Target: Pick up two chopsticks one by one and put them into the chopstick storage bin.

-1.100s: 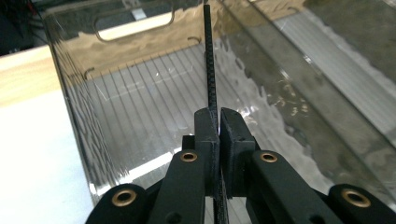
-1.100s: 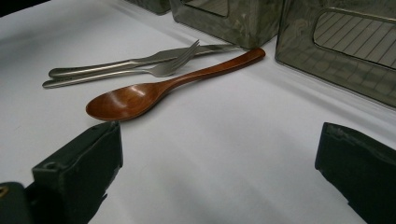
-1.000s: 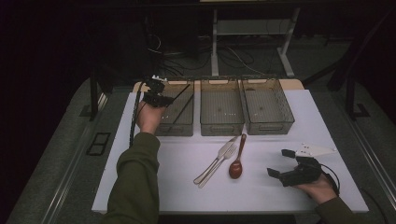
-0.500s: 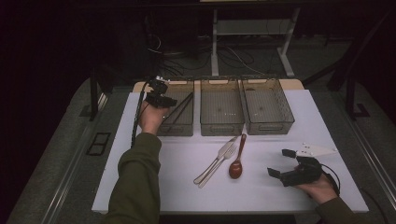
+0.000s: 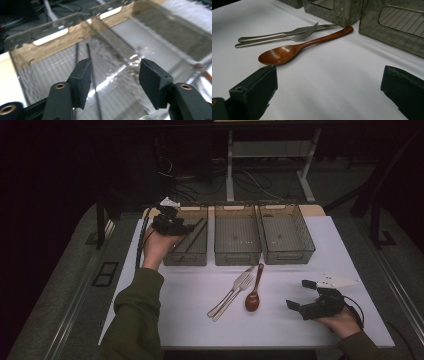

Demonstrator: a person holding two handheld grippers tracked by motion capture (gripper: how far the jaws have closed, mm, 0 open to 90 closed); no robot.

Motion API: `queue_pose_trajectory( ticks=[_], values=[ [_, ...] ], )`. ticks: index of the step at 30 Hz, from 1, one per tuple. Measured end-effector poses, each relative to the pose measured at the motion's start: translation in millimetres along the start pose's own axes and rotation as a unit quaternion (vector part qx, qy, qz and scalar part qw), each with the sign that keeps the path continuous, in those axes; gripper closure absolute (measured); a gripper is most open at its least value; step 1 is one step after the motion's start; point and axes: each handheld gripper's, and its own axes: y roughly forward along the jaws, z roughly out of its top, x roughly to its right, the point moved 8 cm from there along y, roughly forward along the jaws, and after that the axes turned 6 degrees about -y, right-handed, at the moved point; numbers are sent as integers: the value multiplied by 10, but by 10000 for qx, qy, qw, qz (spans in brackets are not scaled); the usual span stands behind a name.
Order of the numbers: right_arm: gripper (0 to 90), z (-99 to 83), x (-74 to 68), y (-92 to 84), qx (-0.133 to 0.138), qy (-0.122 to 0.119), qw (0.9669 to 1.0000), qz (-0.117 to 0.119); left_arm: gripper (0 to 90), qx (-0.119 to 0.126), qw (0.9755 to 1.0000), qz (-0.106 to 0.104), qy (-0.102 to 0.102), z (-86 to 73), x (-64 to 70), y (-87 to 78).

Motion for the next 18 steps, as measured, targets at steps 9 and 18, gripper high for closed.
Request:
queue_pose_trajectory(
  ticks=[9,18],
  values=[
    [2,-6,-1,2,-31,6,10000,6,292,234,9985,-410,277,-150,323,-198],
    [3,-1,4,12,-16,29,10000,6,188,349,9969,-583,405,-436,547,-361]
  ],
)
